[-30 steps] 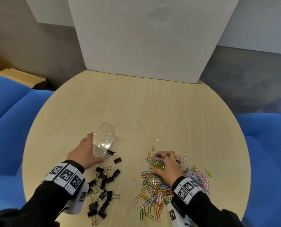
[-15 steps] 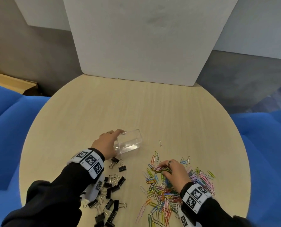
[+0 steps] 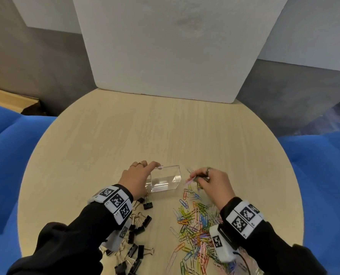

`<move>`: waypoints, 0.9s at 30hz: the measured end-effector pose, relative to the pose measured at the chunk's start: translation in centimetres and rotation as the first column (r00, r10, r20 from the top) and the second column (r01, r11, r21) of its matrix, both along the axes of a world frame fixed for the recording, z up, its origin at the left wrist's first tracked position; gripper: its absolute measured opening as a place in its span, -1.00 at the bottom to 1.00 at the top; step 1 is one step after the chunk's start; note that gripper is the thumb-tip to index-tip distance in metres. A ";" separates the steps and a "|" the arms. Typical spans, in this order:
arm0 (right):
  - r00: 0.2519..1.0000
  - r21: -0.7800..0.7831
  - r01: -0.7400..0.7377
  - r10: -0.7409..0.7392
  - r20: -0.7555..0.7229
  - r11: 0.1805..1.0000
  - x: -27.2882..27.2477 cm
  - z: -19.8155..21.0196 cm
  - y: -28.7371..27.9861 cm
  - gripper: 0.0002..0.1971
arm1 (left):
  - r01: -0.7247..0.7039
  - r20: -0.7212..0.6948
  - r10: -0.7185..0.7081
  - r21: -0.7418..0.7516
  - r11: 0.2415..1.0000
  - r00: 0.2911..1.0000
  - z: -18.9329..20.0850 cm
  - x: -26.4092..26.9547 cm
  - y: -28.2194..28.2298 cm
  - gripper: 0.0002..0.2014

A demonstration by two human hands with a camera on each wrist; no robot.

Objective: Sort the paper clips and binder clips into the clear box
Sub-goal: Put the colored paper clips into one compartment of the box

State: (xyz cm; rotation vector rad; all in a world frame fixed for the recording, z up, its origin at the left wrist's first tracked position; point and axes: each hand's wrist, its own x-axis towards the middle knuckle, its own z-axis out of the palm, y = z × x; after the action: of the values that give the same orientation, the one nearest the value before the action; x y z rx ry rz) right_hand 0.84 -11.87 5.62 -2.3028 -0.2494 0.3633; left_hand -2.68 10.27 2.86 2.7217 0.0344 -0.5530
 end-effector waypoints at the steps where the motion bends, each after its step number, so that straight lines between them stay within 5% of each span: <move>1: 0.999 0.042 -0.009 0.007 0.036 0.999 0.4 0.7 1.0 -0.81 | -0.003 0.001 0.003 0.003 1.000 1.000 0.0 0.0 -0.1 -0.30; 8: 0.984 0.207 0.001 -0.038 0.172 0.978 0.3 -0.4 6.1 -0.76 | -0.024 -0.023 0.025 0.018 1.000 0.999 0.2 0.0 -0.3 -0.29; 15: 0.909 0.094 -0.099 0.051 0.414 0.991 -0.7 -4.1 5.7 -0.77 | -0.039 -0.026 0.039 0.017 0.999 0.999 0.0 0.1 -0.4 -0.34; 18: 0.847 -0.036 -0.220 0.209 0.489 0.975 -0.7 -5.1 5.5 -0.78 | -0.042 -0.029 0.043 0.025 0.999 0.999 0.0 0.0 -0.5 -0.33; 24: 0.803 -0.408 -0.399 0.528 0.278 0.821 0.1 -3.9 6.1 -0.58 | -0.027 -0.044 0.029 0.046 0.999 0.999 0.2 0.1 -0.5 -0.34; 27: 0.802 -0.432 -0.499 0.589 0.098 0.751 0.8 -2.3 6.1 -0.56 | -0.027 -0.028 0.028 0.034 0.999 0.999 0.2 0.1 -0.4 -0.35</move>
State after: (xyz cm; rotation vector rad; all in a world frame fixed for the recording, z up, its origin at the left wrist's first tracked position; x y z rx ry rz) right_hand 1.67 -5.73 3.36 -2.6294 -1.0827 0.4697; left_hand -2.61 9.83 3.05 2.7421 0.0889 -0.5883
